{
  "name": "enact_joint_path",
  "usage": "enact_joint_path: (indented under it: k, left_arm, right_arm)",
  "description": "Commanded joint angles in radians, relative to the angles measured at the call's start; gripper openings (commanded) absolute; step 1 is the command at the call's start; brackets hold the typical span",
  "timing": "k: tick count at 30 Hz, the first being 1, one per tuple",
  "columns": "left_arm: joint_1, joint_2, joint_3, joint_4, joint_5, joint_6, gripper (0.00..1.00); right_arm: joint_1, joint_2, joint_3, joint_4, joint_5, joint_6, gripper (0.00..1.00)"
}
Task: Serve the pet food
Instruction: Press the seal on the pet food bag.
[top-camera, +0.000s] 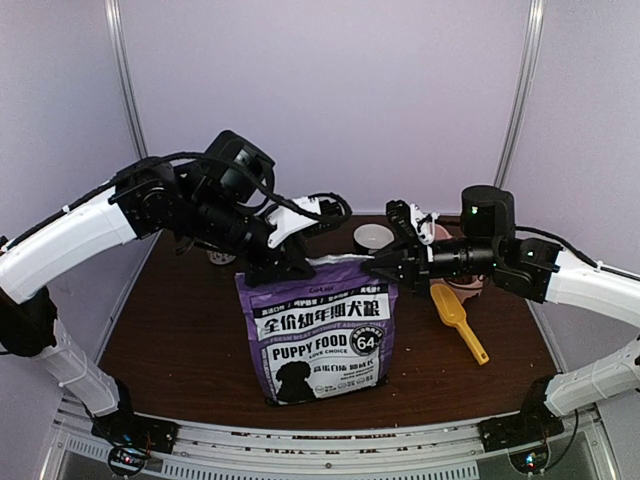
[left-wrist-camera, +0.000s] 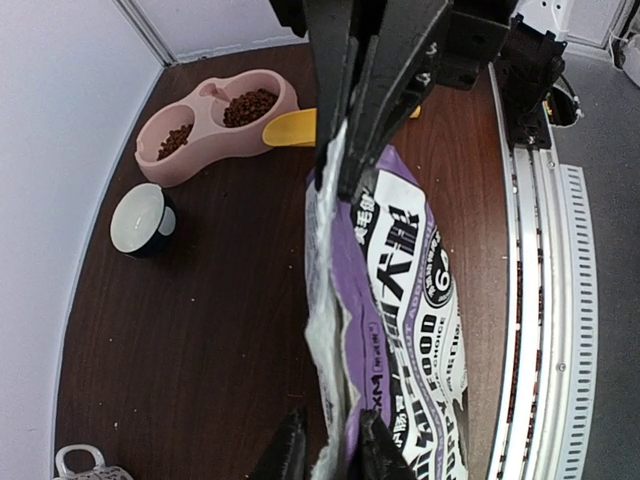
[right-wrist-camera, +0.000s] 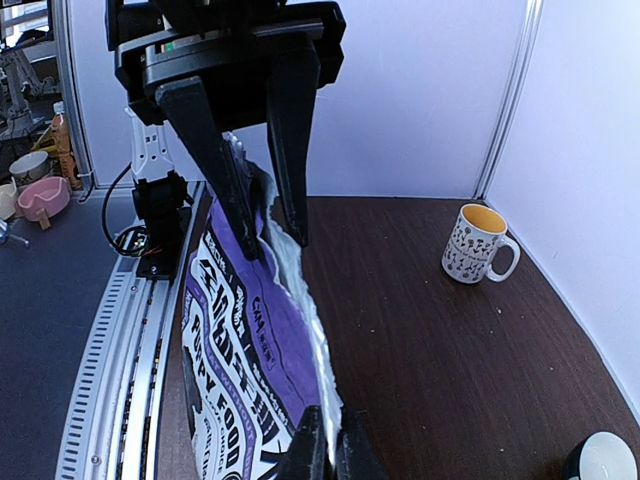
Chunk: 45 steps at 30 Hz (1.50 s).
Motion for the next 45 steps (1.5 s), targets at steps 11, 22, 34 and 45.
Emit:
enact_joint_path:
  k: [11,22,34,45]
  left_arm:
    - [-0.002,0.006,-0.018,0.015,-0.006,0.006,0.0]
    - [-0.001,-0.032,-0.067,0.021,-0.047,-0.003,0.16]
    - [0.001,-0.088,-0.102,0.059,-0.061,0.0,0.0]
    - [-0.026,0.006,-0.014,0.128,-0.018,-0.036,0.27]
  right_arm:
    - [-0.003,-0.044,-0.004,-0.005,0.011,0.008,0.0]
    - [-0.003,-0.065,-0.018,0.012,0.012,0.028,0.0]
    - [-0.003,-0.068,-0.02,0.017,0.012,0.043,0.0]
    - [0.002,-0.066,-0.023,0.025,-0.004,0.057,0.0]
